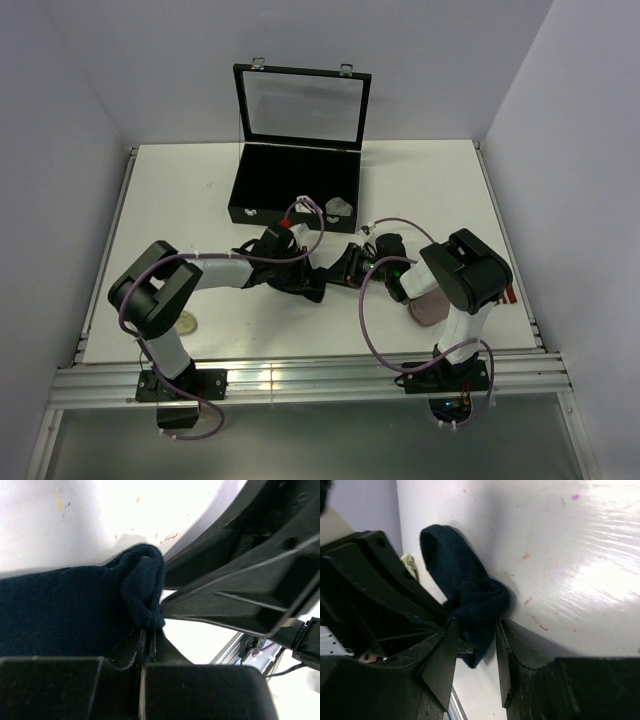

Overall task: Roll the socks
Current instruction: Roll the sock at the center of the board.

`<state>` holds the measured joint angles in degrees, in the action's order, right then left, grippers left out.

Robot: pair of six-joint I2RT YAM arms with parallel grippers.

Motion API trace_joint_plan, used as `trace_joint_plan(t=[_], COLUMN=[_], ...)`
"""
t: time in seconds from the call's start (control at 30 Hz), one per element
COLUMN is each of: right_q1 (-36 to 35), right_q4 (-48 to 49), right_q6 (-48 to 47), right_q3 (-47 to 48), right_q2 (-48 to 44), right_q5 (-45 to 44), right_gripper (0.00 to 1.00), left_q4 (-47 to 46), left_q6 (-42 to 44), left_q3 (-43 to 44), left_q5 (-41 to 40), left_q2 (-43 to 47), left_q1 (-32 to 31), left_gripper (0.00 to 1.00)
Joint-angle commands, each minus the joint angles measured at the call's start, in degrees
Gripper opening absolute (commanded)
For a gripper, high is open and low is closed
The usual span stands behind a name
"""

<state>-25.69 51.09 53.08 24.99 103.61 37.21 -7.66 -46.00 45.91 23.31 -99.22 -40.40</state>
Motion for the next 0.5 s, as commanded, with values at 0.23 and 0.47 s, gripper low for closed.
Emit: trace_joint_plan(t=[0.23,0.47], right_q1=[0.47,0.38], right_q4=[-1.51,-5.38], right_q6=[-2.01,-3.15], right_q3=[1.81,2.08], right_q2=[-3.15,-6.49], right_q5=[0.67,-0.03], right_gripper=[0.41,0.37], left_q4=[-3.15,-2.1], left_q6=[-0.94,-0.67], left_q3=[-1.79,-1.09], left_q5=[0.95,0.51], left_q2=[-0.01,2.27], left_q1=[0.24,0.24], left_gripper=[0.22,0.45])
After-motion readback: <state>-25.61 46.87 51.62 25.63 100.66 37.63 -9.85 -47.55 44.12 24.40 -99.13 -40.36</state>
